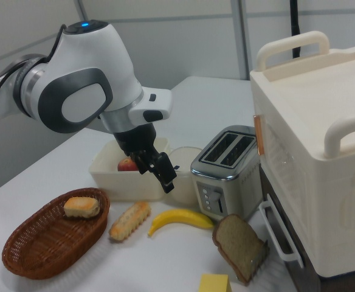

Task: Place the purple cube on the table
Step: 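Move the gripper over to the purple cube on the pink plate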

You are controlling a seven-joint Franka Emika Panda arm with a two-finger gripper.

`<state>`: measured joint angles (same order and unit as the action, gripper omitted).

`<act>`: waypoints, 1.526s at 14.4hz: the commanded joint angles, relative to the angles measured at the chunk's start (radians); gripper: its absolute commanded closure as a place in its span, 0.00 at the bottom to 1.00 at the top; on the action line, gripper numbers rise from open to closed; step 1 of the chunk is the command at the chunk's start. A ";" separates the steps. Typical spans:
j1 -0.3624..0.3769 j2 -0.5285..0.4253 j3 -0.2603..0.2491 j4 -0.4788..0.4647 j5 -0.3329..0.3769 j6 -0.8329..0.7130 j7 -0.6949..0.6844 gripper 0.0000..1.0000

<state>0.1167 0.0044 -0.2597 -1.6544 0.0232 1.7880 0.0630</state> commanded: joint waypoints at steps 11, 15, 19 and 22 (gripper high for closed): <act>0.017 -0.007 -0.010 0.008 0.007 -0.030 -0.029 0.00; -0.020 -0.018 -0.010 -0.048 0.007 -0.033 -0.015 0.00; -0.455 -0.053 0.286 -0.113 0.026 -0.035 -0.017 0.00; -0.514 -0.017 0.301 -0.142 0.003 0.016 -0.015 0.00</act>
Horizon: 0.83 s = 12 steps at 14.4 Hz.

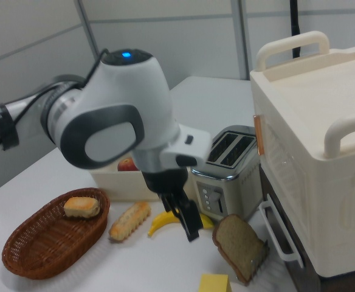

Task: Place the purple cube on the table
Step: 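Move the gripper over to the purple cube on the pink plate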

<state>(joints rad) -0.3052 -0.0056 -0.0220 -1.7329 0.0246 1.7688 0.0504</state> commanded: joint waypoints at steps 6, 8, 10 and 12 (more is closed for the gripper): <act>-0.173 0.153 -0.003 -0.125 -0.021 0.343 0.040 0.00; -0.212 0.180 -0.003 -0.126 -0.078 0.372 0.042 0.00; -0.239 0.180 -0.003 -0.131 -0.084 0.374 0.037 0.00; -0.242 0.183 -0.003 -0.134 -0.090 0.376 0.036 0.00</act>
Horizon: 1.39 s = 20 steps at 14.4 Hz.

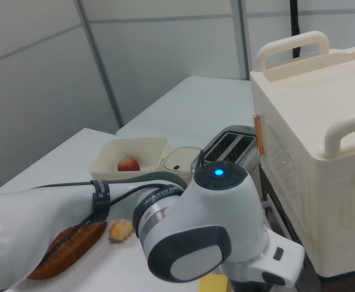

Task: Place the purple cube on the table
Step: 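Move the gripper over to the purple cube on the pink plate, then lower the gripper and close it on the purple cube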

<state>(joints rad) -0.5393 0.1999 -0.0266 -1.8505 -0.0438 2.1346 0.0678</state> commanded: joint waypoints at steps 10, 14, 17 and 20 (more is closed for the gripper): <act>-0.018 0.056 0.002 -0.041 -0.071 0.037 0.009 0.00; -0.010 0.082 0.002 -0.042 -0.097 0.047 0.007 0.00; -0.011 0.087 0.002 -0.055 -0.105 0.073 0.009 0.00; -0.011 0.096 0.002 -0.061 -0.135 0.085 0.007 0.46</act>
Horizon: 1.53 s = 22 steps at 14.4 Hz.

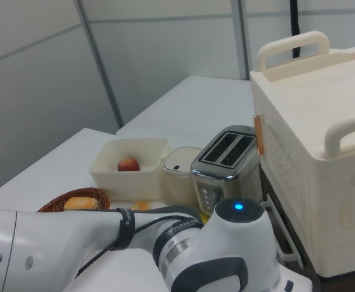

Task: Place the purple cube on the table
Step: 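Lower the gripper and close it on the purple cube, then lift the purple cube off the plate and carry it toward the banana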

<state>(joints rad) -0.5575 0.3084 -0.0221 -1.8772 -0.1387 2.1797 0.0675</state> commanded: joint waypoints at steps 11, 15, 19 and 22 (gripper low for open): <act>0.068 -0.130 0.079 -0.037 -0.042 -0.026 0.011 0.98; 0.076 -0.160 0.187 -0.028 -0.039 -0.070 0.104 0.98; 0.145 -0.157 0.217 -0.028 -0.039 -0.075 0.158 0.98; 0.200 -0.152 0.235 -0.030 -0.038 -0.077 0.205 0.98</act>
<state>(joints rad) -0.4072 0.1717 0.2001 -1.8892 -0.1707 2.1178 0.2219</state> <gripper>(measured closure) 0.405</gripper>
